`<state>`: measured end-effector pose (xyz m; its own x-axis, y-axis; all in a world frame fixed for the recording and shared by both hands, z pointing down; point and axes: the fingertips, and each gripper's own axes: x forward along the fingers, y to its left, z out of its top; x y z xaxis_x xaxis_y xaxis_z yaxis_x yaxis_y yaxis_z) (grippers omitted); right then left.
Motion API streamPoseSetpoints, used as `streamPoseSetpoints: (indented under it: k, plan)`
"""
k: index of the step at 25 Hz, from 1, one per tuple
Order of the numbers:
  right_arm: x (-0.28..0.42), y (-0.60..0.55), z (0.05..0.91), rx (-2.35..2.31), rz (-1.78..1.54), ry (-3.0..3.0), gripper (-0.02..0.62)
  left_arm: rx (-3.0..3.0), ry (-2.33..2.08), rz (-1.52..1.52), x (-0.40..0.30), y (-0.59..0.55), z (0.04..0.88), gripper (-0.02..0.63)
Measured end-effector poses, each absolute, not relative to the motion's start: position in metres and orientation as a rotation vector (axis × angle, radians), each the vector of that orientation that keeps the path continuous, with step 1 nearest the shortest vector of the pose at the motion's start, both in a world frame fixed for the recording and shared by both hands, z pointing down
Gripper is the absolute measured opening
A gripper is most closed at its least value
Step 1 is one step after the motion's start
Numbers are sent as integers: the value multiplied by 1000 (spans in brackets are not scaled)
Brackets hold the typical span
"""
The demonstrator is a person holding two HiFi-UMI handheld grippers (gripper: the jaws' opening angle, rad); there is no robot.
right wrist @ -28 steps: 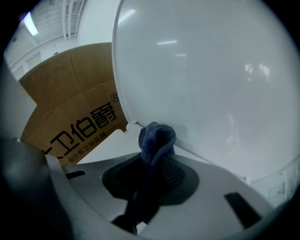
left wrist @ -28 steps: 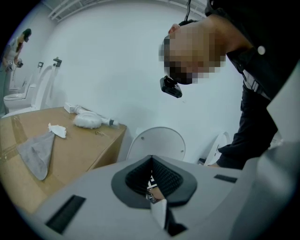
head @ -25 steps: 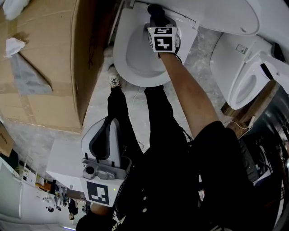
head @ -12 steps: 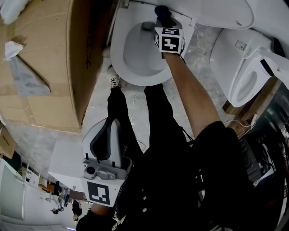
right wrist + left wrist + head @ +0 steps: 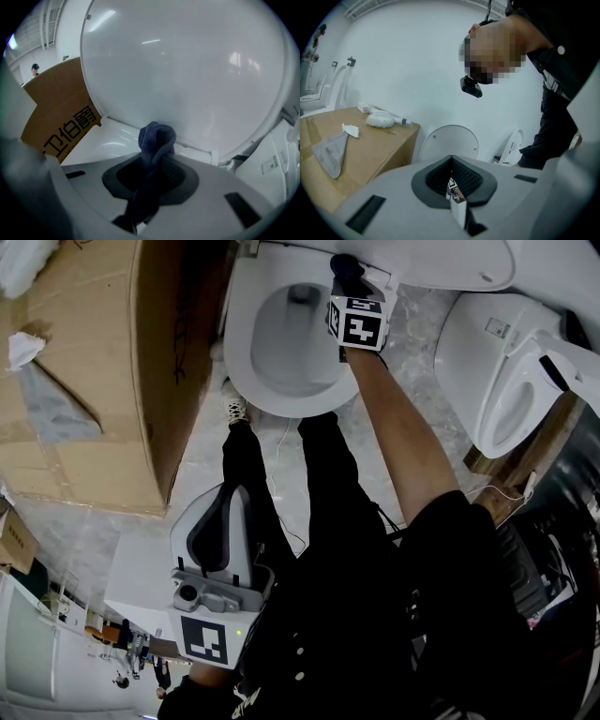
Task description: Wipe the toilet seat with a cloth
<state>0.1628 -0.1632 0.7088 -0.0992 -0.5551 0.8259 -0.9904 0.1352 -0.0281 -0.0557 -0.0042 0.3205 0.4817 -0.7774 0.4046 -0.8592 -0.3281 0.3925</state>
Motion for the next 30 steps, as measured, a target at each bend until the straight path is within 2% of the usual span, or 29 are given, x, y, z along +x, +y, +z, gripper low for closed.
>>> streamPoseSetpoints:
  k: [7,12,19,30]
  plan:
    - [166,-163,706,1475,919,-1797,86,2212,-1374,192,-54,-6,306,8]
    - [160,-151,688,1264,857,-1863,84,2243,-1400,196,-60,-8,291,8]
    - [160,-119,624,1013,688,-2026,84,2320,-1375,139,-44,-17,259,8]
    - [198,-68,481,1118,656,-2223,85,2447,-1400,101,-35,-32,193,8]
